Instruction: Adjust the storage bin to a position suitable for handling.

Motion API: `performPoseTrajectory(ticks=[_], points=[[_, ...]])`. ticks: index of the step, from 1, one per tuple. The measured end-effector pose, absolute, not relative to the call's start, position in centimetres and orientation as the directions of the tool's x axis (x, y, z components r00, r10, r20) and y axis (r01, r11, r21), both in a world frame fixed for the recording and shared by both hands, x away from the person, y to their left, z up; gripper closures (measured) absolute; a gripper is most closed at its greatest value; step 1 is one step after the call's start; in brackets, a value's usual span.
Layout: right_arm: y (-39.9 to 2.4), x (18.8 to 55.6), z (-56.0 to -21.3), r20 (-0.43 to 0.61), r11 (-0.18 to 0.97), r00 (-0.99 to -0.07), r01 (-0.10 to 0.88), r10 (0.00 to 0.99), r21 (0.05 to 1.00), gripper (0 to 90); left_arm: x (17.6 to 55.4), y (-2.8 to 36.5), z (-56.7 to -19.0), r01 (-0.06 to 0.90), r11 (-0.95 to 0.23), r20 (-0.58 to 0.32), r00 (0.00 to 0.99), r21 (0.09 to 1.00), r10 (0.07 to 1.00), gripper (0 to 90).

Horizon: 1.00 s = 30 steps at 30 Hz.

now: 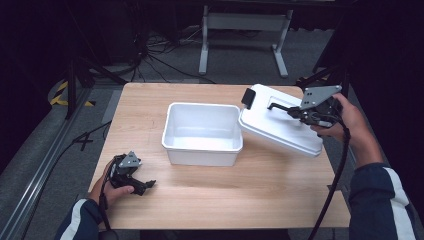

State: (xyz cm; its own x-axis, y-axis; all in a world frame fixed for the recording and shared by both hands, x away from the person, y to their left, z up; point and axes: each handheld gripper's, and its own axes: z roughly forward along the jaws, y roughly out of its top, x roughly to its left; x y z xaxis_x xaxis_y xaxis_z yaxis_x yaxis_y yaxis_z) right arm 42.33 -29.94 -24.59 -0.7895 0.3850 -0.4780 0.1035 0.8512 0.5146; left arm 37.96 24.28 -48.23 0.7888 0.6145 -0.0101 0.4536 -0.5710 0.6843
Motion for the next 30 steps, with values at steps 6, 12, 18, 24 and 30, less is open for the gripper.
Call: performPoseTrajectory(ticks=[6,12,18,24,30], points=[[-31.6,42.6,-25.8,-0.462,0.841,-0.782,0.142,0.419,0.522,84.4,38.0,24.3,-48.2,0.454,-0.570,-0.010,0.788,0.685,0.615,0.2],[-32.5,43.3,-27.9,-0.446,0.837,-0.779,0.178,0.441,0.517,84.4,38.0,24.3,-48.2,0.453,-0.570,-0.010,0.788,0.685,0.615,0.2],[-33.1,44.1,-29.8,-0.419,0.828,-0.783,0.209,0.461,0.521,84.5,38.0,24.3,-48.2,0.454,-0.569,-0.010,0.788,0.685,0.616,0.2],[-33.2,45.0,-31.5,-0.393,0.828,-0.791,0.239,0.469,0.507,84.4,38.0,24.3,-48.2,0.454,-0.571,-0.010,0.788,0.685,0.615,0.2],[-32.8,45.8,-33.1,-0.373,0.828,-0.797,0.262,0.475,0.496,84.5,38.0,24.3,-48.2,0.453,-0.571,-0.009,0.789,0.684,0.614,0.2]])
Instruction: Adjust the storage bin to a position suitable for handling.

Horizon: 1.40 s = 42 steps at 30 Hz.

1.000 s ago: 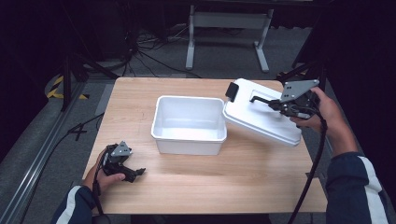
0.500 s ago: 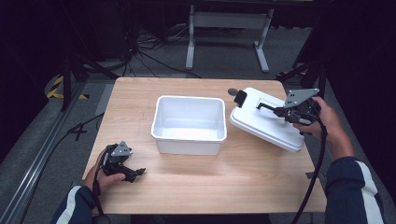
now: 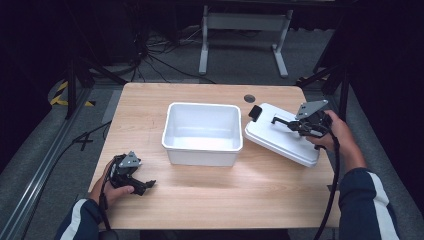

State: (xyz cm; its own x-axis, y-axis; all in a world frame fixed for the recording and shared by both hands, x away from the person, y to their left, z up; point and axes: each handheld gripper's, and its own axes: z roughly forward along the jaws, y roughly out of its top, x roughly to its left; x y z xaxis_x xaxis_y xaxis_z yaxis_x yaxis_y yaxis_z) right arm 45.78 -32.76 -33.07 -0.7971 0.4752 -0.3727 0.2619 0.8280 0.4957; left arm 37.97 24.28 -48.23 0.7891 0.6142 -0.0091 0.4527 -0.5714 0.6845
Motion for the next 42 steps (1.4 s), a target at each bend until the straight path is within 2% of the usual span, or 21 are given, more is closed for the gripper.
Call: performPoseTrajectory(ticks=[18,42], points=[[-32.1,47.2,-36.8,-0.331,0.816,-0.796,0.318,0.507,0.483,84.4,38.0,24.3,-48.2,0.453,-0.570,-0.009,0.788,0.685,0.615,0.2],[-32.3,47.4,-39.2,-0.298,0.810,-0.799,0.354,0.522,0.468,83.8,38.0,24.3,-48.2,0.454,-0.570,-0.010,0.788,0.685,0.615,0.2]])
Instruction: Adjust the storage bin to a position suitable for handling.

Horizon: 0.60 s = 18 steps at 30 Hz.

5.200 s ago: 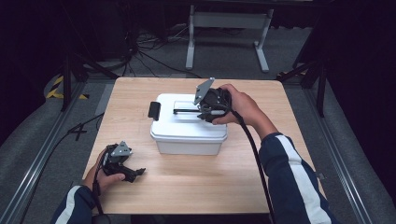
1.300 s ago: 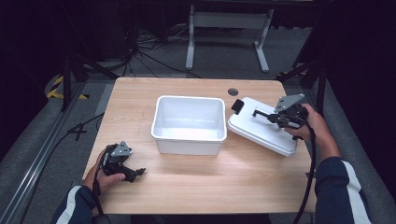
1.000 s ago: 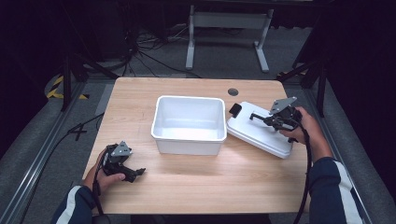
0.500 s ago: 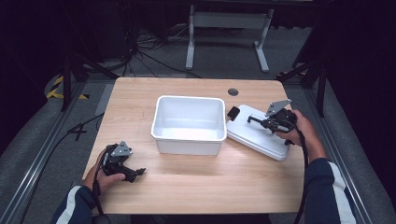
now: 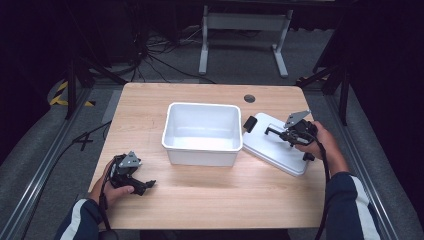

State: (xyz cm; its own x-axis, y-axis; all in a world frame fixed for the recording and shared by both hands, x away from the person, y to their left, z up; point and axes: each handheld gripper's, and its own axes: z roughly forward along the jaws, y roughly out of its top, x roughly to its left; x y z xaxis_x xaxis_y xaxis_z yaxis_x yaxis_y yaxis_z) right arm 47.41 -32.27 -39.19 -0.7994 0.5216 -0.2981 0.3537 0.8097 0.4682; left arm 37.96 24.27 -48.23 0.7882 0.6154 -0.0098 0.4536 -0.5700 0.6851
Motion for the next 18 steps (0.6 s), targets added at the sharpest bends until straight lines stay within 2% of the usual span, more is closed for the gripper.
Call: performPoseTrajectory(ticks=[6,18], points=[[-32.47,47.30,-39.22,-0.286,0.791,-0.793,0.359,0.538,0.495,81.6,37.97,24.27,-48.23,0.453,-0.570,-0.009,0.788,0.685,0.615,0.2],[-32.65,46.64,-38.39,-0.236,0.744,-0.787,0.372,0.570,0.554,70.0,37.95,24.26,-48.24,0.455,-0.569,-0.011,0.787,0.685,0.616,0.2]])
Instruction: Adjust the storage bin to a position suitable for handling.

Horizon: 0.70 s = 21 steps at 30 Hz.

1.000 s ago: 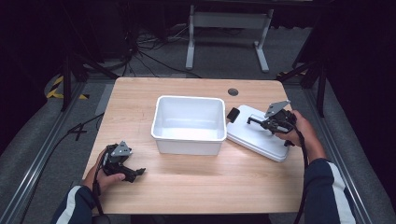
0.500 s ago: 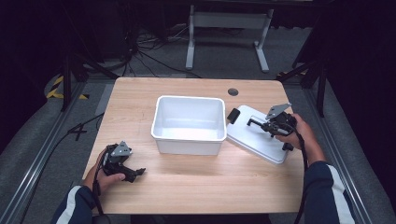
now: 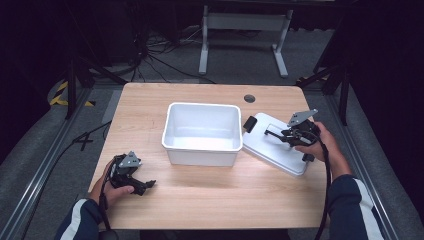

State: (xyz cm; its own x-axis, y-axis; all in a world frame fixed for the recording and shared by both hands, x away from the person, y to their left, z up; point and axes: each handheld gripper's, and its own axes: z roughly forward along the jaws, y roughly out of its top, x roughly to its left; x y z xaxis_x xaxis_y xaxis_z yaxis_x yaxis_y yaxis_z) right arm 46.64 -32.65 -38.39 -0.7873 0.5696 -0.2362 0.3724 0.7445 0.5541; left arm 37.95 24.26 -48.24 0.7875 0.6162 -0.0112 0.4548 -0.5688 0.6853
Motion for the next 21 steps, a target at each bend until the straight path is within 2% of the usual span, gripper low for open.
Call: performPoseTrajectory(ticks=[21], points=[[-32.8,45.2,-36.8,-0.235,0.691,-0.744,0.389,0.625,0.609,49.1,38.0,24.3,-48.2,0.453,-0.571,-0.009,0.789,0.684,0.615,0.2]])
